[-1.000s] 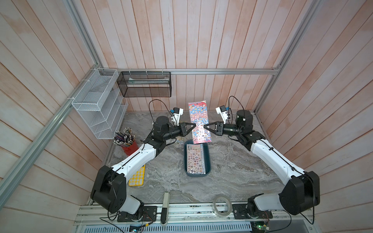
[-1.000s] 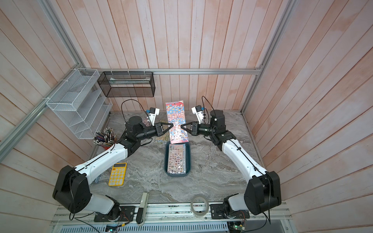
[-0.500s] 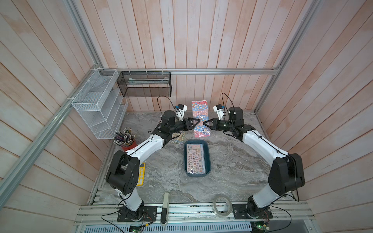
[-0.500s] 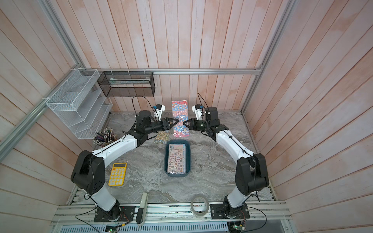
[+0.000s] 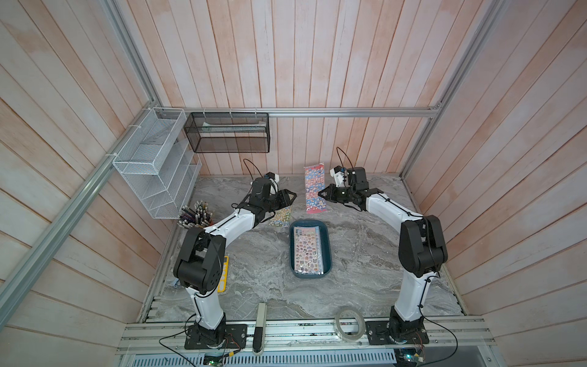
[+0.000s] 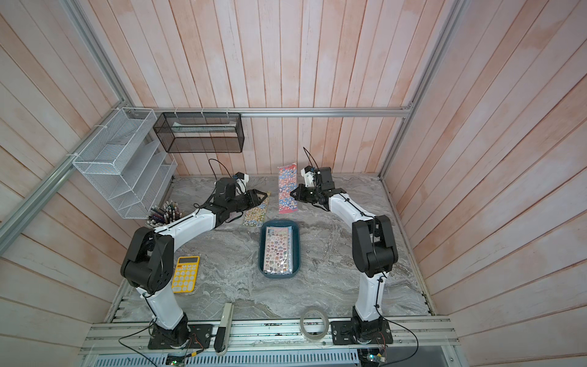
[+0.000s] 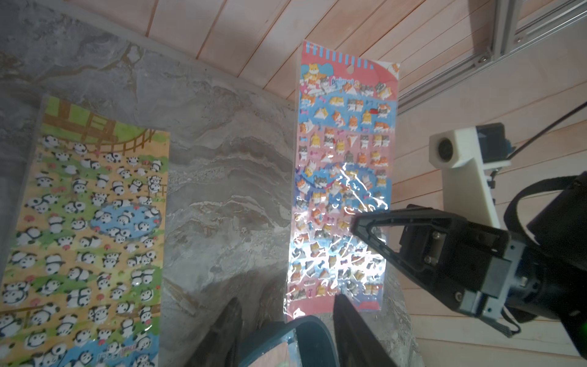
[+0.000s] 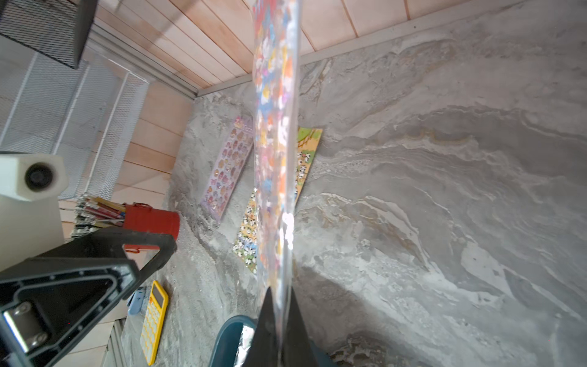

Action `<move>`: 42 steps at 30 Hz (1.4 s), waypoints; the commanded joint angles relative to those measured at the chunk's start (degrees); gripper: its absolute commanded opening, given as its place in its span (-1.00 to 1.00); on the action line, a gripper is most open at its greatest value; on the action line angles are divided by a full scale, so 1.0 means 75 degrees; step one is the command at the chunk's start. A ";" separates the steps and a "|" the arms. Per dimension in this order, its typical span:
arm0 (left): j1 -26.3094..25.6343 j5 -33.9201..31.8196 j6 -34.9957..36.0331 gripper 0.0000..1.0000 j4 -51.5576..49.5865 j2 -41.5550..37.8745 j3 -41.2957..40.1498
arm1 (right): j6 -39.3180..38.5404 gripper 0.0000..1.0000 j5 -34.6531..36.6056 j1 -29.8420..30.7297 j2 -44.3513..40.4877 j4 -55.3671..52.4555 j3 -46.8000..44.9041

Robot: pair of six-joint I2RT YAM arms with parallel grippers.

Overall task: Take the stickers out of the storage box
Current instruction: Move the storage box to the center of the board, then place the sticker at the center of the board.

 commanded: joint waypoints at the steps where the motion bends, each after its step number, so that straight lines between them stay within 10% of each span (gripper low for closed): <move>1: -0.0219 0.0125 0.0359 0.03 -0.0481 0.0299 0.0073 | -0.0109 -1.00 0.0249 0.0066 0.0364 -0.0174 0.0156; 26: -0.1159 -0.0396 0.0559 -0.09 -0.1621 -0.0770 -0.1758 | -0.0044 -1.00 0.1244 0.1335 -0.1203 0.0101 -0.2601; 42: -0.0431 -0.0769 0.0594 -0.09 -0.1839 -0.0859 -0.0805 | 0.0304 -1.00 0.0731 0.0865 0.0891 -0.0142 -0.0225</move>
